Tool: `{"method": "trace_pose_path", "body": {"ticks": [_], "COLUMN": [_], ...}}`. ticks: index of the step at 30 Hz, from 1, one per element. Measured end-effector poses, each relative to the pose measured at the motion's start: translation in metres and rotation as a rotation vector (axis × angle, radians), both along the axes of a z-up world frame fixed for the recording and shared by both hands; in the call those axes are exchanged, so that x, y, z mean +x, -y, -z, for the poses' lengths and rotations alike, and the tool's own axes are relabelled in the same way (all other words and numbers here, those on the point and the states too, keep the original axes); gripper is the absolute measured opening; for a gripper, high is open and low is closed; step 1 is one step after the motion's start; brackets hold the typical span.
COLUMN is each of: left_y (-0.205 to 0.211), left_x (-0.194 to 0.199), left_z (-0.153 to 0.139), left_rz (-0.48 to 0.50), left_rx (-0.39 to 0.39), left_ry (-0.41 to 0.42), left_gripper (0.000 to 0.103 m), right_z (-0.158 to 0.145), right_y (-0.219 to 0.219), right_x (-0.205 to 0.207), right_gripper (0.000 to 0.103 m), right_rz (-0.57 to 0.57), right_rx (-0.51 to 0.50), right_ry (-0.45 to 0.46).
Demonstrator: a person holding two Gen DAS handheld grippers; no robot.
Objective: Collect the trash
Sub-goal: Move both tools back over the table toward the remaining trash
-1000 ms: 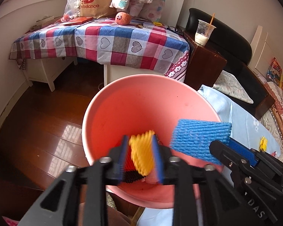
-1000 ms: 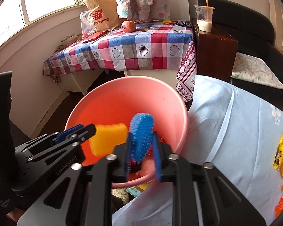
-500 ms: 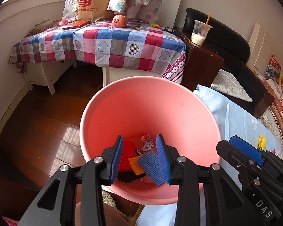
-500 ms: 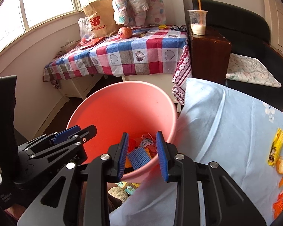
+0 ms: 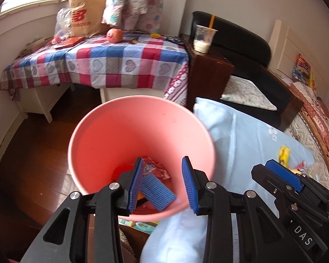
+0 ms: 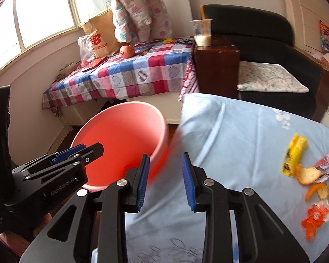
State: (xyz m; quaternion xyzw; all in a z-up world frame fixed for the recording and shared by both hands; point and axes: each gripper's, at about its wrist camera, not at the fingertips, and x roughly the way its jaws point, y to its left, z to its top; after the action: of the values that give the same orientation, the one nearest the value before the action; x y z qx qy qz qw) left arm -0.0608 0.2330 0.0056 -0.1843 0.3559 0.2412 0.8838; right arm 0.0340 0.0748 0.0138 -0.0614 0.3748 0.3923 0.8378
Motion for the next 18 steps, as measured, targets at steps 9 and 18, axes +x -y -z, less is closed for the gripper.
{"method": "trace_pose_path", "body": {"ticks": [9, 18], "left_y": [0.061, 0.117], "left_x": [0.024, 0.034], "left_z": [0.003, 0.015], "left_rz": [0.125, 0.217], "left_rx": [-0.003, -0.03], "left_ry": [-0.035, -0.09], "left_gripper": [0.035, 0.035], "right_z": [-0.001, 0.007], "right_y": [0.064, 0.125], "right_x": [0.0, -0.001], "right_gripper": [0.031, 0.031], "right_rz": [0.102, 0.204], "right_rx": [0.01, 0.015], "right_ry": [0.012, -0.008]}}
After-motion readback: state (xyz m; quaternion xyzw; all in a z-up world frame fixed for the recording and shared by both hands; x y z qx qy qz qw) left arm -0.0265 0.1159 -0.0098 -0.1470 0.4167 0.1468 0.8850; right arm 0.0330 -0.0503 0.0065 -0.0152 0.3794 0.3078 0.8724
